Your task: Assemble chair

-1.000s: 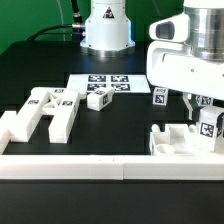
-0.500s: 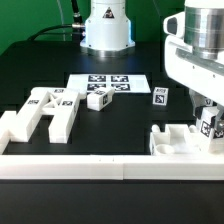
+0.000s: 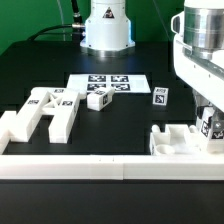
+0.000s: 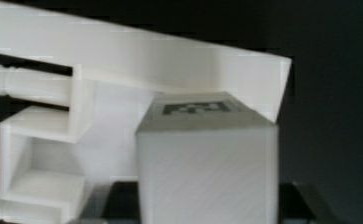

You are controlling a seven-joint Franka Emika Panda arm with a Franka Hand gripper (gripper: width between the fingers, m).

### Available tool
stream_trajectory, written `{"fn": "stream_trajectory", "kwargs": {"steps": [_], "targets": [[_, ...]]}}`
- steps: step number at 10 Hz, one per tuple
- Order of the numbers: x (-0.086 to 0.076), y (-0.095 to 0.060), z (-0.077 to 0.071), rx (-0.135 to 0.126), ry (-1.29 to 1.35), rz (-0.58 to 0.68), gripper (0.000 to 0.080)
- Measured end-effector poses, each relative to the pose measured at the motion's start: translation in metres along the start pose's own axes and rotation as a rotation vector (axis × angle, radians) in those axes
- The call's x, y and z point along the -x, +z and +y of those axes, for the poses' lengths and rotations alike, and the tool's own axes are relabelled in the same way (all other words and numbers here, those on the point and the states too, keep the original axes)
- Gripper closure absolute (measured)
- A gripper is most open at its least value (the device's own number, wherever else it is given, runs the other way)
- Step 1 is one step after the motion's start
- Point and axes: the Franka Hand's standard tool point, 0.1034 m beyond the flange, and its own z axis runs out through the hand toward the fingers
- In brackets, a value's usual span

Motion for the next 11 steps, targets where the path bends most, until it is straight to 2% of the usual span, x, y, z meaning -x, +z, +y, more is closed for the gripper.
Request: {"fn": "stream_trajectory", "kwargs": {"steps": [1,2,3,5,9,11], "targets": [[0.0004,0.0002,0.0001,0.0,-0.017,0.0,0.0502],[0.0004,0.0001,0.0,0.0,-0.05,0.0,0.0307],[0.0017,-0.0001,-0.0009,-0.005,-0.091,-0.001,0.0184],[0.0063,0.0006,-0.0013,-0.011,-0.251,0.001,0.016],[0.005,0.0007,-0.0013,-0.01,-0.542,0.004,0.0151],[0.0085,-0.0002,0.0004,0.019,-0.766,0.023,0.0151]]}}
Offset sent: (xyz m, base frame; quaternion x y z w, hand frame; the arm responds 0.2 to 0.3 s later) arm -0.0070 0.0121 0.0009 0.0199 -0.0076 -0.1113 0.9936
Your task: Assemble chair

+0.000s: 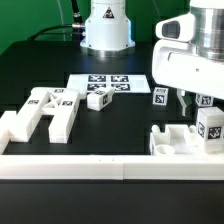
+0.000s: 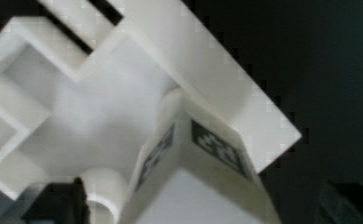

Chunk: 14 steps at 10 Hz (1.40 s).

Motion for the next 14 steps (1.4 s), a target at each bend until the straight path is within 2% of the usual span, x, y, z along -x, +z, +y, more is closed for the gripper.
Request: {"fn": "stream_trajectory", "kwargs": {"steps": [6,8,9,10,11,12,14], "targets": [[-0.0042,0.0005,0.0034,0.003,-0.489,0.01,0.0151],[-0.0043,0.0005,0.0035,0.004,-0.524,0.01,0.0151],[-0.0043,0.0006,0.0036,0.004,-0.523,0.01,0.024],[-0.0043,0.0007,0.0036,0.004,-0.523,0.01,0.0424],[-0.0042,0.0007,0.0035,0.004,-0.517,0.01,0.0424],[-0.0042,0.0007,0.0036,0.004,-0.498,0.01,0.0511],[-0.004,0.0008,0.0033,0.001,-0.458,0.009,0.0511]]}}
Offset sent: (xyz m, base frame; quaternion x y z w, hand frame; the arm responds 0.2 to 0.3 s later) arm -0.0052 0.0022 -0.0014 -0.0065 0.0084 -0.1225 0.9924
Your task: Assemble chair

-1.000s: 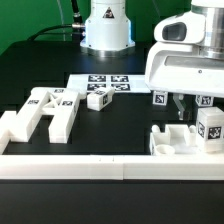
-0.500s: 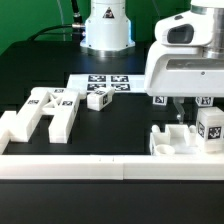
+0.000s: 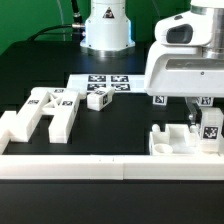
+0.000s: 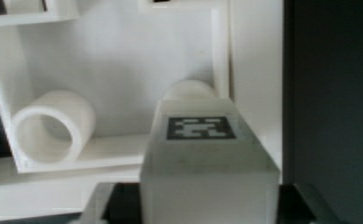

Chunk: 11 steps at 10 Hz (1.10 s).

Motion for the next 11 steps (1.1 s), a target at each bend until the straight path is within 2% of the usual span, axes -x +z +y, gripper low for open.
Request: {"fn": "stream_trajectory", "kwargs": {"steps": [7,11], "targets": [[0.0002,0.0014,0.0006,-0.016,0.641,-0.013,0.0511],[-0.0003,0.0017,0.0012,-0.016,0.933,-0.015,0.0509]]}}
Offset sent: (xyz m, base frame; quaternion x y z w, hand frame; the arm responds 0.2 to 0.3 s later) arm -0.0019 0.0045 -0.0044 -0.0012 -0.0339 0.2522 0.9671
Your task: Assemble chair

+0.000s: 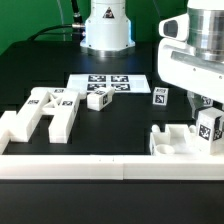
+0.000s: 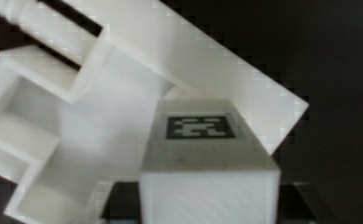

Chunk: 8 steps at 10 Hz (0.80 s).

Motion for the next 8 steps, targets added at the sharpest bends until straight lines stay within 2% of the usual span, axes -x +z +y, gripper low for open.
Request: {"fn": "stream_trajectory", "kwargs": {"steps": [5,7,8], "targets": [[-0.0007,0.0005,0.0005,-0.001,0.303,-0.007,0.0509],[-0.0009,0.0004,0.0006,-0.001,0.23,-0.007,0.0496],[-0.0012,0.0,0.0005,-0.001,0.192,-0.007,0.0302]]}}
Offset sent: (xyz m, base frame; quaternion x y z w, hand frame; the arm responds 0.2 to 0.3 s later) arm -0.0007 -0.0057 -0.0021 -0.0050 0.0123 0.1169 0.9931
